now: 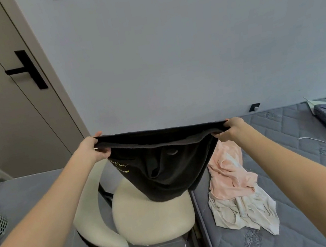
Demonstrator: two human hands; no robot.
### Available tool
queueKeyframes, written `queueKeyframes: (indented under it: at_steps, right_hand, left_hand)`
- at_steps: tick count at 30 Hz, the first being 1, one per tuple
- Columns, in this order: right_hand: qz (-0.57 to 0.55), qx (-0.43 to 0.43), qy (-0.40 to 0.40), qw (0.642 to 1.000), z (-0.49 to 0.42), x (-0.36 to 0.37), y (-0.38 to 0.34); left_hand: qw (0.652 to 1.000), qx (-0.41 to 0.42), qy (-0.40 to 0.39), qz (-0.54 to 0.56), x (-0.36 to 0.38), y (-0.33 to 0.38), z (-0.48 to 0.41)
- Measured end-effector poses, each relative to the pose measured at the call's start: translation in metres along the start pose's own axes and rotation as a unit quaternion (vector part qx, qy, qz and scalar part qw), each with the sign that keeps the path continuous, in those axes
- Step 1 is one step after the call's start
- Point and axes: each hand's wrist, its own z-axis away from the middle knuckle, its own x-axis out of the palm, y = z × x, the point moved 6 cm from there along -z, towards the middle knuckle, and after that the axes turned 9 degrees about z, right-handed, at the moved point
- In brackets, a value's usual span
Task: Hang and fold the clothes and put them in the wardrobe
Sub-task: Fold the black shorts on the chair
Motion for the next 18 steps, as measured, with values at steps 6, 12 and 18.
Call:
queueKeyframes:
  at_steps: [6,12,18]
  right_hand:
    - [0.007,-0.155,0.0,0.988,-0.001,0.005,-0.019]
    - [0.684,-0.246,0.032,0.686,0.001,0.003,0.001]
    - [0.721,-0.398,-0.085,0.561,0.022,0.06,0.074]
  left_hand:
    - [0.991,0.127,-0.035,-0.037,0.024,0.015,0.016]
    - [0.915,0.225,-0.148,-0.3,0.078,-0.008,0.06]
    - [0.825,0.228,-0.239,-0.458,0.121,-0.065,0.096]
